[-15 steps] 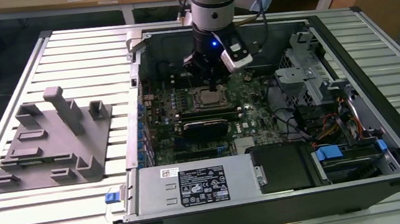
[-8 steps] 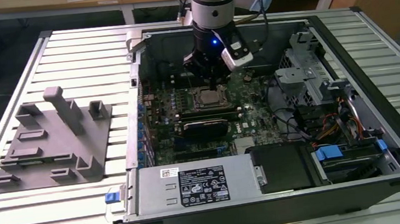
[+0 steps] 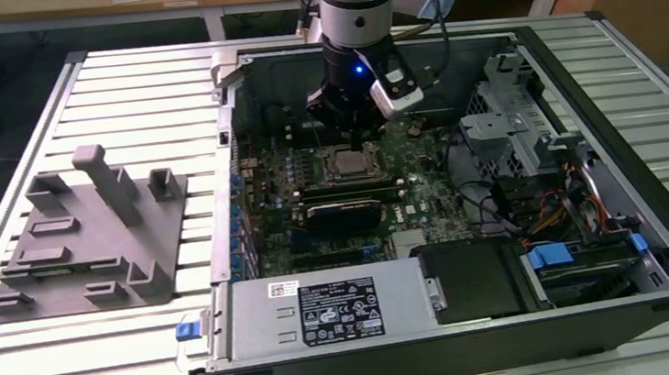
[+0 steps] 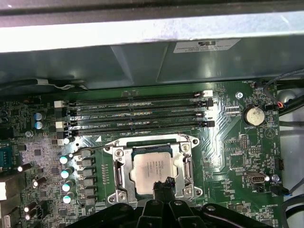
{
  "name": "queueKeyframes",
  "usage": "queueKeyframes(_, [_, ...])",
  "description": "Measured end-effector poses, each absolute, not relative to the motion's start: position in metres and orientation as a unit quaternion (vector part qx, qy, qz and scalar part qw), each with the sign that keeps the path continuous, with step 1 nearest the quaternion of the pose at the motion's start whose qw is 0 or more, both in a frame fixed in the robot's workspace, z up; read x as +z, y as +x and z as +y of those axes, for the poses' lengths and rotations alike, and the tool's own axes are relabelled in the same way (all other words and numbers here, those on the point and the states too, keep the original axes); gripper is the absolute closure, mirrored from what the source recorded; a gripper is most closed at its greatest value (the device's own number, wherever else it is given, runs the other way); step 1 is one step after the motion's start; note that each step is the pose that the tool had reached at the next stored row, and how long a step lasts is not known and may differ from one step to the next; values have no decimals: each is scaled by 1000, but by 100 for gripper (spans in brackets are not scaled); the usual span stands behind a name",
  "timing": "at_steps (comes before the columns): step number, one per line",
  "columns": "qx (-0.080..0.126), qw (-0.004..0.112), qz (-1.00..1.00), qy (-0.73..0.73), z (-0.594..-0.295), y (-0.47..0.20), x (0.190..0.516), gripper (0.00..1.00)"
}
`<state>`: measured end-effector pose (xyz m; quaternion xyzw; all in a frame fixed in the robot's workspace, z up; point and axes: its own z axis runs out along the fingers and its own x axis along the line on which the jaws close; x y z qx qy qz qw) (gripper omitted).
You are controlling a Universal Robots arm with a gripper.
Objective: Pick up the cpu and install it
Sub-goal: 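Install the first cpu locking lever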
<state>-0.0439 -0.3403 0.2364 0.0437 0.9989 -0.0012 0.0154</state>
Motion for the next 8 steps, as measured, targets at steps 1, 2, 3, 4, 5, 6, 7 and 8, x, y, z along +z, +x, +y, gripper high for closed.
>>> queueKeyframes(1, [-1,15,999,44,-340,-44,236,89])
queueKeyframes(2, [-1,15,999,44,-340,-44,236,89])
queueKeyframes(3, [-1,15,999,44,-340,-44,236,89])
queueKeyframes(4, [-1,15,999,44,-340,-45,237,89])
queueKeyframes(5, [-1,16,999,44,-340,-46,237,89])
queueKeyframes(6, [-1,16,999,44,-340,-46,236,89])
queueKeyframes(7, [-1,16,999,44,-340,-47,236,89])
queueKeyframes(8, [-1,16,999,44,-340,-48,236,89])
